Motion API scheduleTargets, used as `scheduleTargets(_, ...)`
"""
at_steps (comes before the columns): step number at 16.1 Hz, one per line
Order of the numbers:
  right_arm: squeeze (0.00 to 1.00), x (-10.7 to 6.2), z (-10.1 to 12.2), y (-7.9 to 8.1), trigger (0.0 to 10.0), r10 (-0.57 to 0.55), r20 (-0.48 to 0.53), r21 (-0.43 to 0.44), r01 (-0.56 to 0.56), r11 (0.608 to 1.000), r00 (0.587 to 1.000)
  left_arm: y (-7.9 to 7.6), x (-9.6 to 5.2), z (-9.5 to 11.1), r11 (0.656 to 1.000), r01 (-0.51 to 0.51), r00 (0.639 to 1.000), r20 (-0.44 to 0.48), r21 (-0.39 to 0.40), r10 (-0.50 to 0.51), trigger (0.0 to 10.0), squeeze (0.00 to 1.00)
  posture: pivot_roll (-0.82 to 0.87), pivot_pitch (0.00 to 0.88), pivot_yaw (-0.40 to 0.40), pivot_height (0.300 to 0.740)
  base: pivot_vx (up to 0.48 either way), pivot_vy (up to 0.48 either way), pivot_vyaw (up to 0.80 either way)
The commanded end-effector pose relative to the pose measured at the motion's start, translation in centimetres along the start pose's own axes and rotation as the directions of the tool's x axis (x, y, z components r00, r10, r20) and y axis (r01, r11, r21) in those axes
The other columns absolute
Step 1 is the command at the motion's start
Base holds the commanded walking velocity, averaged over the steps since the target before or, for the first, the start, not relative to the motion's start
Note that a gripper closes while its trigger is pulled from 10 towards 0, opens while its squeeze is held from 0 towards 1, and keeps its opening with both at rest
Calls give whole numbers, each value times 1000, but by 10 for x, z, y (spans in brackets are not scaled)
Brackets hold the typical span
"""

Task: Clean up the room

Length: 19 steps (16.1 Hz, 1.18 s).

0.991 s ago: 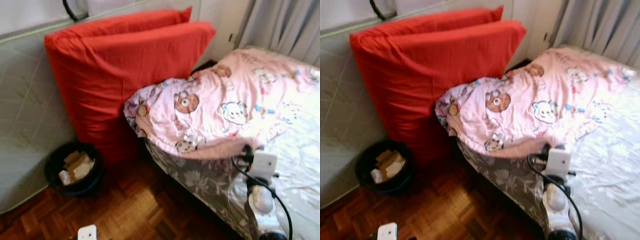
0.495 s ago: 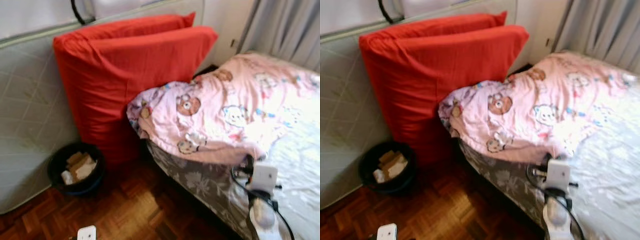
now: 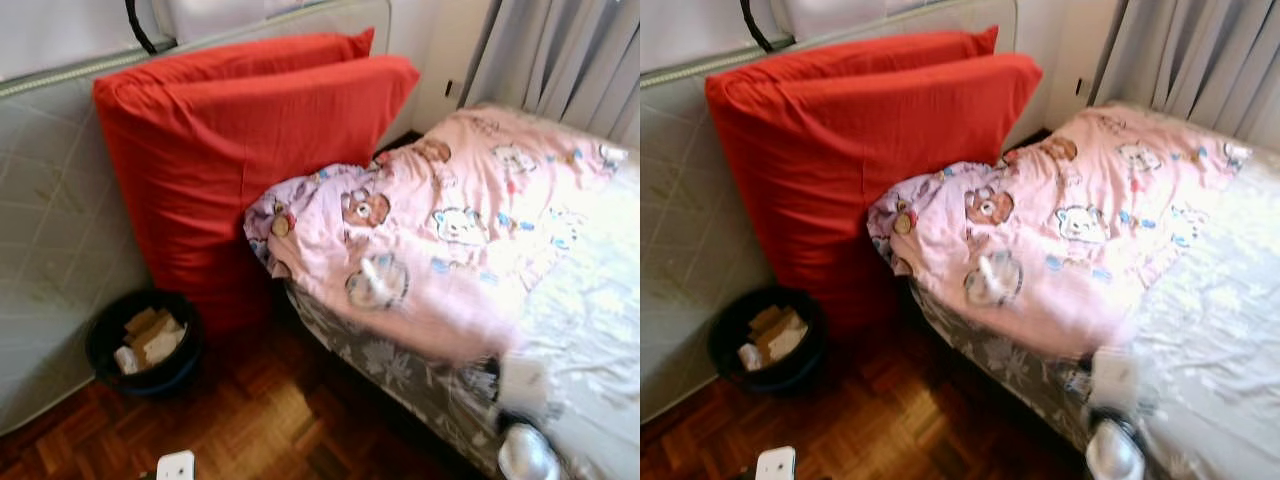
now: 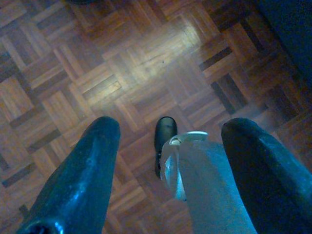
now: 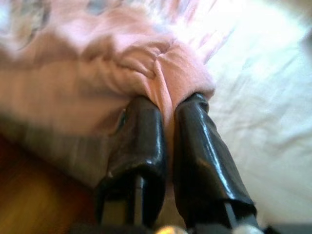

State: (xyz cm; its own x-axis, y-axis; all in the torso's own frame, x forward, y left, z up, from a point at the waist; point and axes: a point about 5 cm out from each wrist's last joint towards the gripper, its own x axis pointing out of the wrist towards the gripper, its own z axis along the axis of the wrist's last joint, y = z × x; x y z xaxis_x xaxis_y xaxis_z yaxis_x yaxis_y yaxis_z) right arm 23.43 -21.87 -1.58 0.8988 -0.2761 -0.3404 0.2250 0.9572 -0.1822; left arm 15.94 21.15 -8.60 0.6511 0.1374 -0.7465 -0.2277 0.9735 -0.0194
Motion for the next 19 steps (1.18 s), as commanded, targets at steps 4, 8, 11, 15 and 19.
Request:
scheduleTargets(4, 0, -14, -49, 5, 10000, 98, -306, 57, -85, 995, 947, 2, -2, -6, 999, 12, 1000, -29, 30, -11, 10000, 0, -4, 70, -14, 740, 0, 0, 0)
scheduleTargets(8, 0, -20, -64, 2, 10000, 114, -395, 76, -91, 993, 912, 3, -2, -5, 999, 18, 999, -29, 47, -17, 10000, 0, 0, 73, -12, 740, 0, 0, 0)
scheduleTargets(11, 953, -20, -66, 2, 10000, 125, -411, 96, -93, 991, 903, 3, -2, -5, 998, 18, 999, -29, 59, -16, 10000, 0, 0, 77, -10, 740, 0, 0, 0)
scheduleTargets(15, 961, -20, -67, 1, 10000, 131, -426, 108, -94, 990, 895, 3, -2, -5, 997, 23, 999, -30, 68, -21, 10000, 0, 1, 77, -10, 740, 0, 0, 0)
scheduleTargets(19, 706, -22, -71, 0, 10000, 137, -445, 116, -95, 989, 885, 3, -2, -5, 997, 21, 999, -29, 70, -19, 10000, 0, 2, 77, -10, 740, 0, 0, 0)
